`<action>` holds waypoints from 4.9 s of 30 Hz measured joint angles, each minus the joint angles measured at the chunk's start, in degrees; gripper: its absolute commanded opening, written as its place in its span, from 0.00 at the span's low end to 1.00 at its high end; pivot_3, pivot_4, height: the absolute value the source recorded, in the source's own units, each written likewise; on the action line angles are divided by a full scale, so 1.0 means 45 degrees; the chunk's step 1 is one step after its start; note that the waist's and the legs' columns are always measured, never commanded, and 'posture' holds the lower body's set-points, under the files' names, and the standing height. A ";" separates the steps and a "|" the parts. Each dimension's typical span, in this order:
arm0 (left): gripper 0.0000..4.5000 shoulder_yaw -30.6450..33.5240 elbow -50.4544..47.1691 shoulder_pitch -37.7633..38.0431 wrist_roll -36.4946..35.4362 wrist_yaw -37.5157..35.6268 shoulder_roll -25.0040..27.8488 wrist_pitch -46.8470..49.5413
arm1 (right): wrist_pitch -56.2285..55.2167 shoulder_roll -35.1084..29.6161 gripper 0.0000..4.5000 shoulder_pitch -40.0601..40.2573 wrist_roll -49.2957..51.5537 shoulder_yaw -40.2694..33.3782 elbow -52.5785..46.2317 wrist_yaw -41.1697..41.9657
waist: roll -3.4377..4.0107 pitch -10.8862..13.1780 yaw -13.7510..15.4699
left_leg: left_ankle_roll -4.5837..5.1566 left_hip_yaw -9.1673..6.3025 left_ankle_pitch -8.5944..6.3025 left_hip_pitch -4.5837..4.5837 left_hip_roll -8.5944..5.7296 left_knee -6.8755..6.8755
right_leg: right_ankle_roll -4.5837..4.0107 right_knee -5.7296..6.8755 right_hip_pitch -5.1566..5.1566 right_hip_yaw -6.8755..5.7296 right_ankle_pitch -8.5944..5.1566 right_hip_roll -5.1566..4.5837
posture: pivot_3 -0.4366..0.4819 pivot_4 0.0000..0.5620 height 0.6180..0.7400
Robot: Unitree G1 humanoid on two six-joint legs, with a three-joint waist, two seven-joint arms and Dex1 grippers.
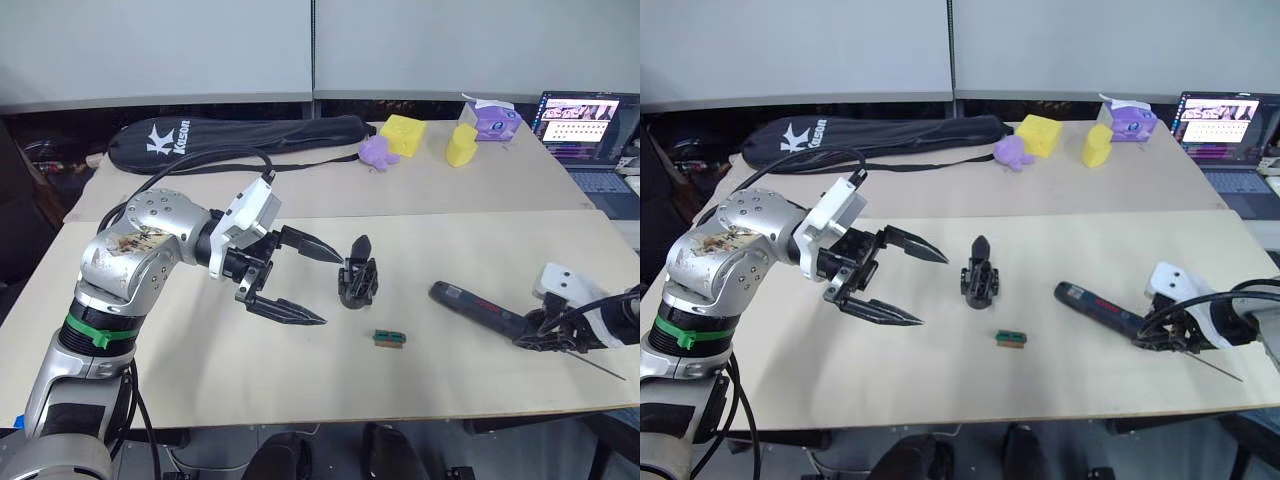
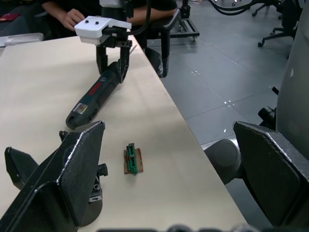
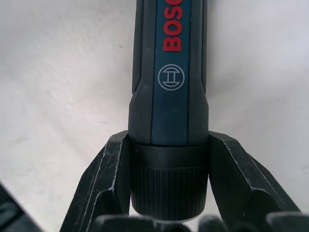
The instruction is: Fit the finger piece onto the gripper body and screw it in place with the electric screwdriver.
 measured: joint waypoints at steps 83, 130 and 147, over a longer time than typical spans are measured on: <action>1.00 -0.1842 0.3261 0.3881 0.3735 0.2254 -0.3073 -0.4646 | -0.1040 1.0623 0.43 0.4705 0.4616 -0.2940 -1.0844 -0.8456 | -0.0051 0.0029 0.0112 | -0.0003 -0.0029 -0.0001 0.0052 0.0000 -0.0006 | -0.0041 0.0151 -0.0016 -0.0016 -0.0033 0.0026 | 0.48 0.27 0.86; 1.00 -0.2047 0.4750 0.4193 0.4209 0.2209 -0.3582 -0.5874 | -0.1305 1.0513 0.43 0.4113 0.4103 -0.2375 -1.0359 -0.8695 | -0.0051 0.0028 0.0113 | 0.0008 -0.0029 -0.0008 0.0055 0.0000 -0.0007 | -0.0045 0.0152 -0.0016 -0.0015 -0.0036 0.0025 | 0.48 0.27 0.86; 1.00 -0.2128 0.4869 0.4187 0.4411 0.2209 -0.3641 -0.6083 | -0.1762 1.0536 0.43 0.4204 0.3831 -0.2359 -0.9993 -0.8550 | -0.0051 0.0029 0.0115 | 0.0010 -0.0030 -0.0009 0.0054 0.0000 -0.0007 | -0.0045 0.0152 -0.0016 -0.0016 -0.0036 0.0025 | 0.48 0.27 0.86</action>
